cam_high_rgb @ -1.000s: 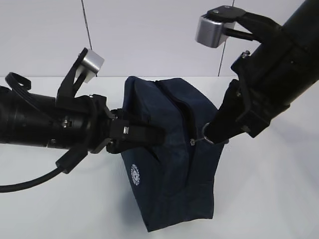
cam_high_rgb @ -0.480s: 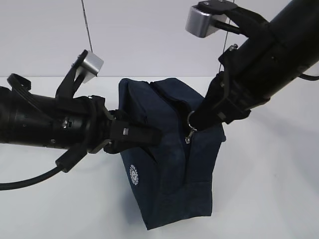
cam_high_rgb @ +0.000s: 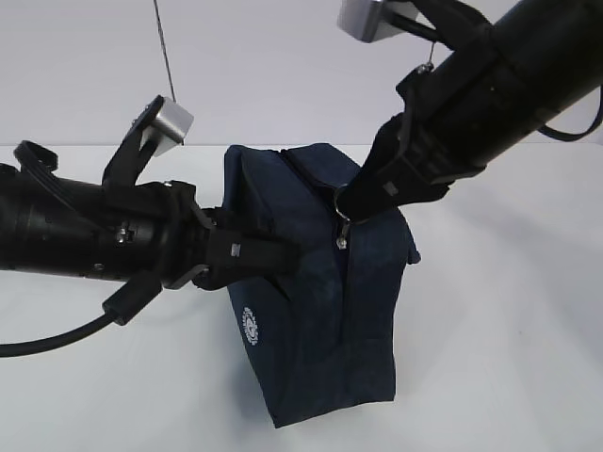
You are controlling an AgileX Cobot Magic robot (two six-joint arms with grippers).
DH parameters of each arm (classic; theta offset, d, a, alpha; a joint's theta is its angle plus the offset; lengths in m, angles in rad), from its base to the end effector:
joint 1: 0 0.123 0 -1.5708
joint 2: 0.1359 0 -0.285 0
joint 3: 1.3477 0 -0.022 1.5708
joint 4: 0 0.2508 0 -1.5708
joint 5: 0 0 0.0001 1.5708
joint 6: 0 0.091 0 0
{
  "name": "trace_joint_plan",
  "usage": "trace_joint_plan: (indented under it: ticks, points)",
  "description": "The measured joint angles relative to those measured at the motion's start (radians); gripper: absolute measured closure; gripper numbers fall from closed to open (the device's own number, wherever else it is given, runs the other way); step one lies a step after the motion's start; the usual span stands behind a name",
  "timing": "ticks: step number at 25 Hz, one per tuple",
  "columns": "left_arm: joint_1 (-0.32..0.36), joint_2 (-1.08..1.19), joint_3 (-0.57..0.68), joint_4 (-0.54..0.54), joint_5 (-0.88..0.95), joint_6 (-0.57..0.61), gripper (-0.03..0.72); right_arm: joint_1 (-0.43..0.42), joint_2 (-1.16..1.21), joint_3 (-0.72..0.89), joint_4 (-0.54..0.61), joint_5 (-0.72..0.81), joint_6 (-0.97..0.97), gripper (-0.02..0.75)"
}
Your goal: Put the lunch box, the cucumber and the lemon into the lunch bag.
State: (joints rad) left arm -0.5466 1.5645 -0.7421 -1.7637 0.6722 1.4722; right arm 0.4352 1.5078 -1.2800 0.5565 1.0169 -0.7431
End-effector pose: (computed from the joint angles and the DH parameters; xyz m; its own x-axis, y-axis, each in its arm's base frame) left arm 0.2253 -0.2023 0.2141 -0.7285 0.1314 -0.6723 0.6392 0.4836 -0.5980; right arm 0.2641 0.1679 0.3221 -0.4936 -0.6374 -0.5917 -0.8485 0.5024 0.1666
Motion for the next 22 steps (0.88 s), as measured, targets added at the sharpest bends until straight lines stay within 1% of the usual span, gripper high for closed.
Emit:
trace_joint_plan:
  ticks: [6, 12, 19, 22]
  points:
    - [0.000, 0.000, 0.000, 0.000, -0.002, 0.000, 0.693, 0.000, 0.015, -0.031, 0.001, -0.040, 0.000, 0.730]
    - [0.000, 0.000, 0.000, 0.008, -0.016, 0.000, 0.693, 0.000, 0.066, -0.035, 0.046, -0.073, -0.013, 0.730]
    - [0.000, 0.000, 0.000, 0.010, -0.022, 0.004, 0.693, 0.000, 0.081, -0.035, 0.073, -0.224, -0.020, 0.730]
    - [0.000, 0.000, 0.000, 0.012, -0.022, 0.015, 0.693, 0.000, 0.108, -0.035, 0.084, -0.250, -0.039, 0.730]
